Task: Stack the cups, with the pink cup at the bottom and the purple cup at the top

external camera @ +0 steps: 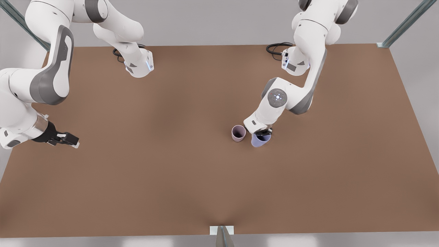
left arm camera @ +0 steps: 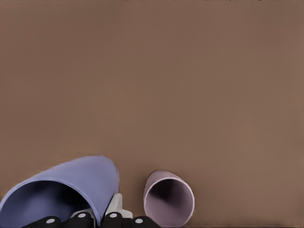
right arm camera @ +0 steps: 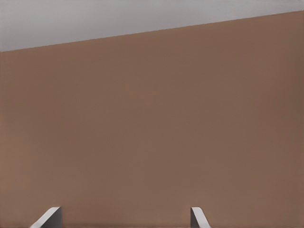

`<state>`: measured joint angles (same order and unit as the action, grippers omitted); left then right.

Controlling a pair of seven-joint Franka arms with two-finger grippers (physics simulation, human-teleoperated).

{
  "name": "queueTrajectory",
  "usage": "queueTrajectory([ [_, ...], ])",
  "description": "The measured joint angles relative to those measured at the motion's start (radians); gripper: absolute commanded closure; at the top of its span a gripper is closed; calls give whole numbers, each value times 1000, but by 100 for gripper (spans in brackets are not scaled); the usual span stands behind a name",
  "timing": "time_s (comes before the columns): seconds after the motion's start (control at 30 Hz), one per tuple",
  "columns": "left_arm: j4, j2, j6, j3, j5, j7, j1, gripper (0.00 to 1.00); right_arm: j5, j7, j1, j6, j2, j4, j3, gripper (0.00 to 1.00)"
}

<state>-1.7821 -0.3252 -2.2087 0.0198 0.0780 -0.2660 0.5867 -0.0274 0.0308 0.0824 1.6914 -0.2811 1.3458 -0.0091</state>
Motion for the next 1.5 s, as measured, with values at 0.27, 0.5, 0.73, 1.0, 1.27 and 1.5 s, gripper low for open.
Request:
queueTrajectory([
  [0.27, 86, -39, 36, 0, -23, -119, 122, 79, -1, -28, 1, 0, -1, 0, 0, 0],
  [0.5, 78, -74, 59, 3, -37, -203, 148, 79, 0, -43, 3, 1, -1, 0, -1, 0],
  [0.73, 76, -76, 115, 2, -46, -266, 165, 79, 0, -54, 8, 2, 0, 0, -2, 0],
  [1.0, 89, -98, 128, 4, -48, -314, 166, 79, 1, -62, 8, 1, 1, 0, -3, 0],
  [1.27, 93, -113, 102, 4, -46, -345, 167, 79, 1, -67, 8, 1, 1, 0, -2, 0],
  [1.5, 107, -114, 88, 5, -46, -365, 166, 79, 2, -70, 8, 1, 1, 0, -3, 0],
])
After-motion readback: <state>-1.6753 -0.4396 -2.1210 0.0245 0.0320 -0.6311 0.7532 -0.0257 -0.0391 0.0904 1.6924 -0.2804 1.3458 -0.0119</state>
